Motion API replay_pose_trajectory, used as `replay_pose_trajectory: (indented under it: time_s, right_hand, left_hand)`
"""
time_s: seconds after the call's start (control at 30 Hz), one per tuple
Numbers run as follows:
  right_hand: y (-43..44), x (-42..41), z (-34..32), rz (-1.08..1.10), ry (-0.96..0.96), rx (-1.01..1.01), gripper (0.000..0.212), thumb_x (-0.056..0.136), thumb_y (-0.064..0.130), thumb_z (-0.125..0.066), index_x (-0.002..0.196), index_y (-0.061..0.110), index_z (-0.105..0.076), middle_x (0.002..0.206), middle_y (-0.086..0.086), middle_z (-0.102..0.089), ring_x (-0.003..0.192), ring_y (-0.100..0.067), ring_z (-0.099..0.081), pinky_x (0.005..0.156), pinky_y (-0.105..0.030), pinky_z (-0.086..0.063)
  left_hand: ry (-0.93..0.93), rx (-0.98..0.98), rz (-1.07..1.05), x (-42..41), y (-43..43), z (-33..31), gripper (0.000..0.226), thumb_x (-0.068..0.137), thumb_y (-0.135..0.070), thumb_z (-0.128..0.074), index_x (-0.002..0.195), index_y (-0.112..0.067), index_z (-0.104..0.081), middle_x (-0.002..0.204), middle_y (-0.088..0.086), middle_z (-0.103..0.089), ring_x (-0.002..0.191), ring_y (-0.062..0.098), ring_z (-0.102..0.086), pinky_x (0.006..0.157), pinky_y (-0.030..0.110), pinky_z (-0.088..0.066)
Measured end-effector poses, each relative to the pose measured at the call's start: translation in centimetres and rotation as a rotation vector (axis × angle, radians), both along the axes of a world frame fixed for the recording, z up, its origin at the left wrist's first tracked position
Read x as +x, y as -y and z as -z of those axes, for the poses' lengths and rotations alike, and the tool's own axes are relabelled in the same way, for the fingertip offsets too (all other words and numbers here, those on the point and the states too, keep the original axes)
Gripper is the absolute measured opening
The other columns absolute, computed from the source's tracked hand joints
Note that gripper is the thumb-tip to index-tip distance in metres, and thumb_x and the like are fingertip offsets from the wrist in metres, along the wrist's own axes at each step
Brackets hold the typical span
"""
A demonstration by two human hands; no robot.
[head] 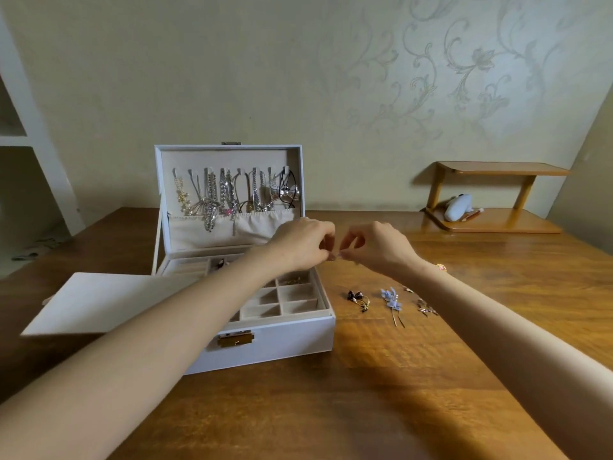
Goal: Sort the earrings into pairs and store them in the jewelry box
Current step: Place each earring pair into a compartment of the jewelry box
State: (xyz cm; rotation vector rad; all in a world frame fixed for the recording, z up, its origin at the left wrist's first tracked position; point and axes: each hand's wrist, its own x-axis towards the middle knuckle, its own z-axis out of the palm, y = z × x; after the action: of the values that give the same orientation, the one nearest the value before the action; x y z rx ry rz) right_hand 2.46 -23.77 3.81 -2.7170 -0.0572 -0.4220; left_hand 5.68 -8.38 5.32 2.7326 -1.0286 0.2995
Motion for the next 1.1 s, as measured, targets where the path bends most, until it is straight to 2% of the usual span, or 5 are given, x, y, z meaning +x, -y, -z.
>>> replay_pose_trajectory:
  time_s: [0.27,0.47,0.73,0.97,1.1]
  right_hand:
    - [8.5,-1.7,1.4,0.234,-0.039,0.009,0.007,0.079,0.033,-0.07,0.081,0.026,-0.068,0.074,0.004,-0.069,0.071,-0.016,-0.065,0.066,-0.029,-0.05]
    - [13.7,-1.8,2.9,0.372,-0.079,0.024,0.015,0.079,0.026,-0.069,0.094,0.025,-0.073,0.097,0.001,-0.072,0.089,-0.018,-0.065,0.075,-0.031,-0.051]
    - [16.3,0.5,5.3,0.373,-0.114,0.02,0.027,0.089,0.023,-0.058,0.114,0.021,-0.067,0.119,-0.005,-0.064,0.107,-0.024,-0.059,0.087,-0.039,-0.051]
    - [16.4,1.4,5.9,0.341,-0.143,0.063,0.019,0.086,0.011,-0.061,0.101,0.017,-0.072,0.102,-0.008,-0.07,0.09,-0.023,-0.065,0.08,-0.038,-0.056]
    - [16.0,1.0,5.1,0.305,-0.115,0.111,0.014,0.082,0.006,-0.064,0.095,0.01,-0.069,0.096,-0.009,-0.07,0.084,-0.021,-0.065,0.075,-0.033,-0.056]
  left_hand:
    - [-0.12,0.019,0.115,0.1,9.8,1.4,0.023,0.087,-0.028,-0.063,0.104,-0.012,-0.061,0.112,0.006,-0.063,0.104,0.023,-0.057,0.071,0.03,-0.042]
    - [-0.213,0.003,0.129,1.4,15.9,2.5,0.019,0.087,-0.018,-0.063,0.105,-0.015,-0.061,0.114,0.005,-0.062,0.106,0.023,-0.056,0.076,0.029,-0.043]
    - [-0.274,0.091,0.098,2.8,19.7,4.2,0.035,0.089,-0.009,-0.054,0.123,-0.021,-0.055,0.127,0.006,-0.055,0.112,0.025,-0.055,0.083,0.031,-0.045]
    - [-0.265,0.121,0.058,3.1,20.0,4.6,0.031,0.09,-0.012,-0.055,0.12,-0.02,-0.057,0.118,0.008,-0.06,0.105,0.028,-0.057,0.082,0.034,-0.047]
    - [-0.255,0.109,0.069,2.9,19.8,4.4,0.024,0.089,-0.007,-0.054,0.111,-0.016,-0.058,0.109,0.009,-0.06,0.093,0.025,-0.056,0.072,0.032,-0.044]
